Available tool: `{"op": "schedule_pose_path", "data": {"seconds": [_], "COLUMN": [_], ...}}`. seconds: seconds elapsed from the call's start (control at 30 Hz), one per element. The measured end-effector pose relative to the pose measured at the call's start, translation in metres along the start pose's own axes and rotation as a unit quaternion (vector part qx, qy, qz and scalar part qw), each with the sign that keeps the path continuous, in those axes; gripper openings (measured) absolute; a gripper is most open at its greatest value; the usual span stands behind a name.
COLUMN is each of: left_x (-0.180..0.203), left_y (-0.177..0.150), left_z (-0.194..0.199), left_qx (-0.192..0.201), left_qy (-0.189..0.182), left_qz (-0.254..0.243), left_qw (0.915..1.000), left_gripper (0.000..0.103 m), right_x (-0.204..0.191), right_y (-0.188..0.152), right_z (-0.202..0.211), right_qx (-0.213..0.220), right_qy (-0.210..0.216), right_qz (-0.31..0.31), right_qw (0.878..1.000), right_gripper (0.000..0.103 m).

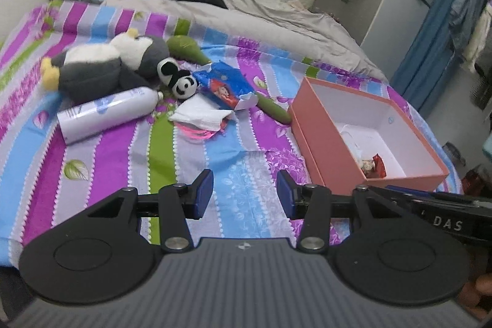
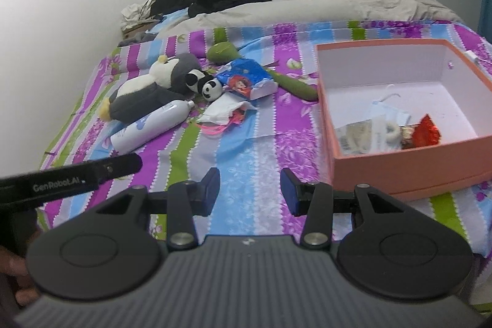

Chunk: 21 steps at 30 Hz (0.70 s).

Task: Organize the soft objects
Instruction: 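Withdraw both grippers from the pink box toward the item pile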

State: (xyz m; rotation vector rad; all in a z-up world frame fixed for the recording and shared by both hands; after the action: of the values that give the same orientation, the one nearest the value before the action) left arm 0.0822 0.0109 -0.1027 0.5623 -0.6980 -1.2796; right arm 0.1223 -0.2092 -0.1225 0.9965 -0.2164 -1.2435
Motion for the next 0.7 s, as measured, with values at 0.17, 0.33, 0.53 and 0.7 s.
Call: {"op": "schedule_pose_path", "data": {"seconds": [0.17, 0.33, 0.53, 0.7], "left_x": [-0.013, -0.016, -0.025, -0.035], "left_y": [0.008, 0.018, 0.033, 0.043], "left_z": [-0.024, -0.054, -0.102, -0.153], "left_qx": [-0.017, -0.027, -0.047, -0.062], "left_qy": [-0.001, -0.008, -0.005, -0.008], "left_qz": [0.004, -0.016, -0.012, -0.006], "left_qw": [0.9998, 0.9995, 0.9988, 0.998], "left_gripper": [0.051, 0.057, 0.057, 0.058], "right_x": [0.0, 0.006, 0.017, 0.034], "right_y": [0.014, 0.028, 0.045, 0.055], "right_z": [-0.029, -0.061, -0.1, -0.142], "right_qx": [-0.008, -0.023, -0.04, -0.061], "right_qy": [0.004, 0.008, 0.009, 0.012], "right_qz": [-0.007, -0.035, -0.049, -0.076], "right_qw": [1.0, 0.999, 0.998, 0.995], "right_gripper": [0.046, 0.046, 0.046, 0.046]}}
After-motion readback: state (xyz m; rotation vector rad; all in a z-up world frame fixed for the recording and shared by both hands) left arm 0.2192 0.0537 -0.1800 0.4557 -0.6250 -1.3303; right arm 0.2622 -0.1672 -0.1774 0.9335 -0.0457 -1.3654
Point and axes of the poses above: each gripper's, at about its wrist camera, not at the fingertips, and z roughly against the way its jaws point, x to its right, y to its top, the point moved 4 cm from there along -z, roughly the way its jaws point, and after that the axes turned 10 degrees about y, right-handed, at the moved point
